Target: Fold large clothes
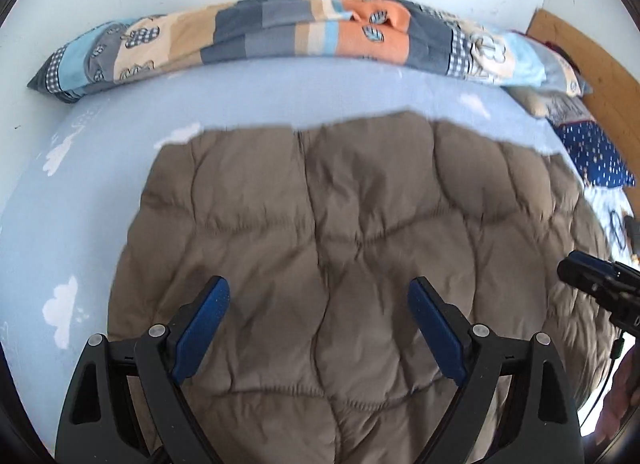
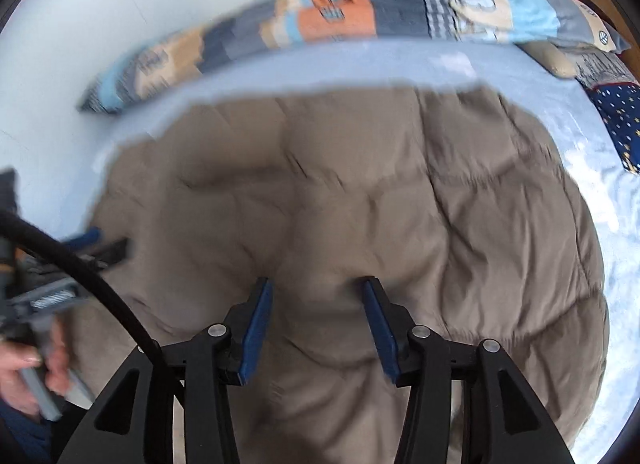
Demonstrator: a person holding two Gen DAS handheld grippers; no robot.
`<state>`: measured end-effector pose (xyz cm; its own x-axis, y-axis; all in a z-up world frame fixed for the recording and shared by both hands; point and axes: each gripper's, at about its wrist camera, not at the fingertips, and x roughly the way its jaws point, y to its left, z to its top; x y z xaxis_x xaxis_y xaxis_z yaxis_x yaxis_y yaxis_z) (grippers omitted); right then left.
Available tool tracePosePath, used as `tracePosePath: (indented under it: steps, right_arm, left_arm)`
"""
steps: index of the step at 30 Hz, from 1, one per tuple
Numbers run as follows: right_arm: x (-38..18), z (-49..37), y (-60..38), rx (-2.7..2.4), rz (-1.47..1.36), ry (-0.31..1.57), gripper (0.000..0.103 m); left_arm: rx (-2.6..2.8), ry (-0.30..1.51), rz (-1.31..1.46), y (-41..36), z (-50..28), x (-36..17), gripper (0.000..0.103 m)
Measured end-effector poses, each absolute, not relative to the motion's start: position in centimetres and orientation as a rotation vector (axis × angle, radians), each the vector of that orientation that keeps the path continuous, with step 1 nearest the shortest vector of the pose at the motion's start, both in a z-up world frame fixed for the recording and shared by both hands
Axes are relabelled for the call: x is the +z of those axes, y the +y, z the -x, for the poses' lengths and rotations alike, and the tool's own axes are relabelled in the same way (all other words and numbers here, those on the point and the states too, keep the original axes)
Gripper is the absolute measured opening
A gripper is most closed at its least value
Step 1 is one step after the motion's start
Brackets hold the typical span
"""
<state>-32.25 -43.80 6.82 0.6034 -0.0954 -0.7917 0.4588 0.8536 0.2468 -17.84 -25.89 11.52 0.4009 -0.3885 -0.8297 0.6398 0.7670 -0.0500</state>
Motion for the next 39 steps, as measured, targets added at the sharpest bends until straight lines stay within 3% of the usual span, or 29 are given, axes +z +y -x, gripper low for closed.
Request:
tracePosePath:
  steps: [3, 12, 23, 32, 39]
  right_arm:
    - [8.3, 31.8, -44.4, -0.372, -0.468, 0.809, 0.053]
    - [5.7, 29.4, -46.7, -0.453, -0.483, 0.927, 0.053]
    - [9.0, 36.8, -43.3, -0.443, -0.435, 0.795, 0.055]
    - [6.3, 46.0, -39.9, -0.508, -0.535, 0.807, 0.055]
    - [4.9, 46.1, -39.6, -0.566, -0.501, 0.832, 0.055]
  left_arm:
    - [-0.622, 0.945, -0.317, -26.8, 16.9, 11.3, 0.091]
    - [-0.611, 0.974, -0.306, -26.4, 15.8, 10.4, 0.091]
    - [-0.578, 0.786, -0.27, -20.3, 22.3, 14.5, 0.091]
    - [-0.511, 0.808, -0.304, -15.6, 29.9, 10.8, 0.091]
    - [-0.486, 0.816, -0.346, -15.8, 29.7, 8.5, 0.091]
